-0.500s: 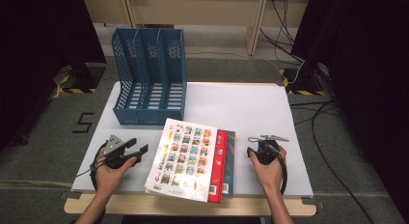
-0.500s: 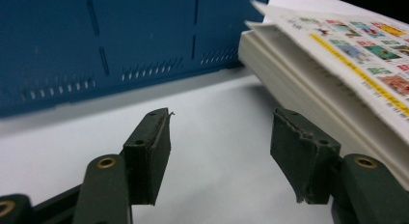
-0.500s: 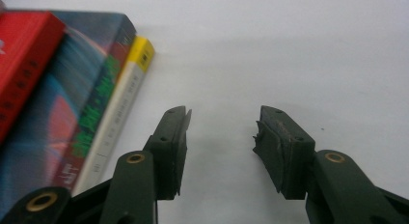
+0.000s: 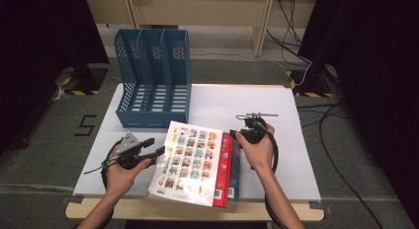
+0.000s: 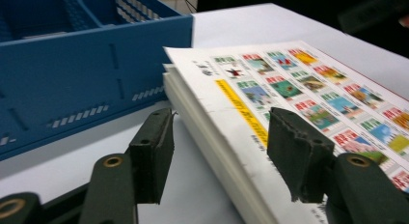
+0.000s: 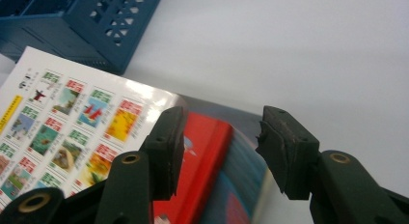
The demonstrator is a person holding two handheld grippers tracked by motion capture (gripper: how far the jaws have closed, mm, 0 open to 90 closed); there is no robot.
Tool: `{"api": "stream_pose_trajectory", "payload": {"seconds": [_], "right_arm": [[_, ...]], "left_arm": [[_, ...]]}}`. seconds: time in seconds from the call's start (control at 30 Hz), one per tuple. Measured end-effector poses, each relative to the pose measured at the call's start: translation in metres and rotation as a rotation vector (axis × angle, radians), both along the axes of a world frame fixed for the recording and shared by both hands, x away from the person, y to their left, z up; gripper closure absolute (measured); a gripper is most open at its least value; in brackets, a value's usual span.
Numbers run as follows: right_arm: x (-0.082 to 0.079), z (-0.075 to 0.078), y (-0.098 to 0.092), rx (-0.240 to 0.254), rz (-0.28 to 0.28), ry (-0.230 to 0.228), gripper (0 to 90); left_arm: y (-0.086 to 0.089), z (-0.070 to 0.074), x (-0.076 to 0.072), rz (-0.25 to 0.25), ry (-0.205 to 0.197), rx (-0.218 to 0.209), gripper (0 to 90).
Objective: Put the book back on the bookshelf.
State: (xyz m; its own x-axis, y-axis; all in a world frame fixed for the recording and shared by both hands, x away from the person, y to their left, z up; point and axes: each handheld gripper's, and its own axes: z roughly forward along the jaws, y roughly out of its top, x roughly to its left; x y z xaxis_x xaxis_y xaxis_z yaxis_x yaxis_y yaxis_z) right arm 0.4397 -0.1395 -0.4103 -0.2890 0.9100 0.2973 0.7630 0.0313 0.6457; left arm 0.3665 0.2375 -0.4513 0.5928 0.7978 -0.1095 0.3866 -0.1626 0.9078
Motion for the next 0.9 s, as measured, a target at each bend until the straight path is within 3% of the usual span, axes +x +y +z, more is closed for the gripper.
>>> {"api": "stream_pose_trajectory", "payload": {"seconds": [0.07,0.1,0.2,0.33,0.43,0.53,0.73,0.9], "right_arm": [[0.003,0.002,0.005,0.005,0.013,0.002,51.6],[0.012,0.004,0.015,0.042,0.052,0.034,51.4],[0.019,0.003,0.021,0.057,0.072,0.057,51.4],[0.036,-0.011,0.031,0.072,0.095,0.143,50.1],[0.04,-0.017,0.034,0.097,0.104,0.172,49.3],[0.043,-0.017,0.035,0.119,0.108,0.185,48.1],[0.051,-0.019,0.042,0.098,0.124,0.208,45.6],[0.054,-0.021,0.046,0.137,0.117,0.217,47.0]], "left_arm": [[-0.003,0.0,0.0,-0.01,0.003,0.013,46.2],[-0.007,-0.001,0.0,-0.027,0.014,0.031,48.0],[-0.01,-0.002,0.0,-0.042,0.029,0.041,50.8],[-0.014,-0.009,0.0,-0.055,0.063,0.07,51.9],[-0.016,-0.012,0.0,-0.06,0.076,0.081,52.7],[-0.016,-0.013,0.001,-0.064,0.086,0.081,53.5],[-0.015,-0.015,0.002,-0.064,0.099,0.083,54.7],[-0.016,-0.019,0.002,-0.064,0.107,0.097,57.1]]}}
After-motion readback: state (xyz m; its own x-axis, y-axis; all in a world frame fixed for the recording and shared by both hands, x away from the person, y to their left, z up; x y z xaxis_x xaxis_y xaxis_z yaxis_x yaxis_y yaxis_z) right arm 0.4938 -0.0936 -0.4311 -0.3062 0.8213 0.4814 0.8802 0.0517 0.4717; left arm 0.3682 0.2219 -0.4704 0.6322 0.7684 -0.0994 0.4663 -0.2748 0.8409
